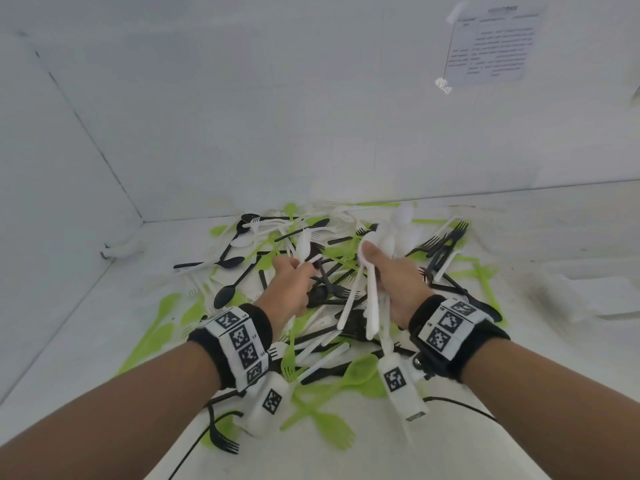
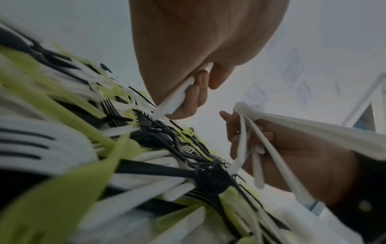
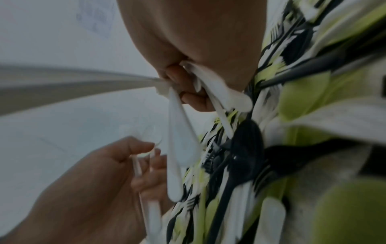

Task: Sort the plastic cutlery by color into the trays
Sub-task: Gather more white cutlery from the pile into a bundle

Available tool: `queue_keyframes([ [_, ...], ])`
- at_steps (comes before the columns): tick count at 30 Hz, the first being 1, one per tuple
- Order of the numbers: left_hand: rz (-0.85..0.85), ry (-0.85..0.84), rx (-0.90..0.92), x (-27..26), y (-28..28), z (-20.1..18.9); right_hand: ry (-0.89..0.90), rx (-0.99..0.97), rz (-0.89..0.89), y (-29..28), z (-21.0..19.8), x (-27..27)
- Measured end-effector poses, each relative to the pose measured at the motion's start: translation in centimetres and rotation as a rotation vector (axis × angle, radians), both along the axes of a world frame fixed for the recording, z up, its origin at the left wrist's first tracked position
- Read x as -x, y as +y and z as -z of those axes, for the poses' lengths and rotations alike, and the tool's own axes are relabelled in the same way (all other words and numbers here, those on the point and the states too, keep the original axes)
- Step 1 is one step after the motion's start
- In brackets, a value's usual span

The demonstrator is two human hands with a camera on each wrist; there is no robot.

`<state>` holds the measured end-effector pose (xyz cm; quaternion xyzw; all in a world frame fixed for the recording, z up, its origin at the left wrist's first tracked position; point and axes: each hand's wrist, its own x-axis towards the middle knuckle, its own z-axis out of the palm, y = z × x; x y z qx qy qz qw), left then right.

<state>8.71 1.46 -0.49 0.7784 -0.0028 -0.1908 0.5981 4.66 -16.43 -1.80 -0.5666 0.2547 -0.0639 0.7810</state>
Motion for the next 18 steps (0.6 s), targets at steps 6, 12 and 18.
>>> queue_keyframes([
  [6, 0.082, 0.054, 0.182, 0.4, -0.7, 0.0, -0.049, -0.017, -0.114, 3.0, 0.1, 0.3],
  [12, 0.142, 0.023, 0.216, 0.9, 0.1, 0.0, -0.056, -0.106, -0.114, 3.9, 0.3, 0.1],
  [18, 0.223, -0.012, -0.012, 0.7, 1.5, 0.9, -0.016, -0.153, -0.052, 3.5, 0.5, -0.6],
])
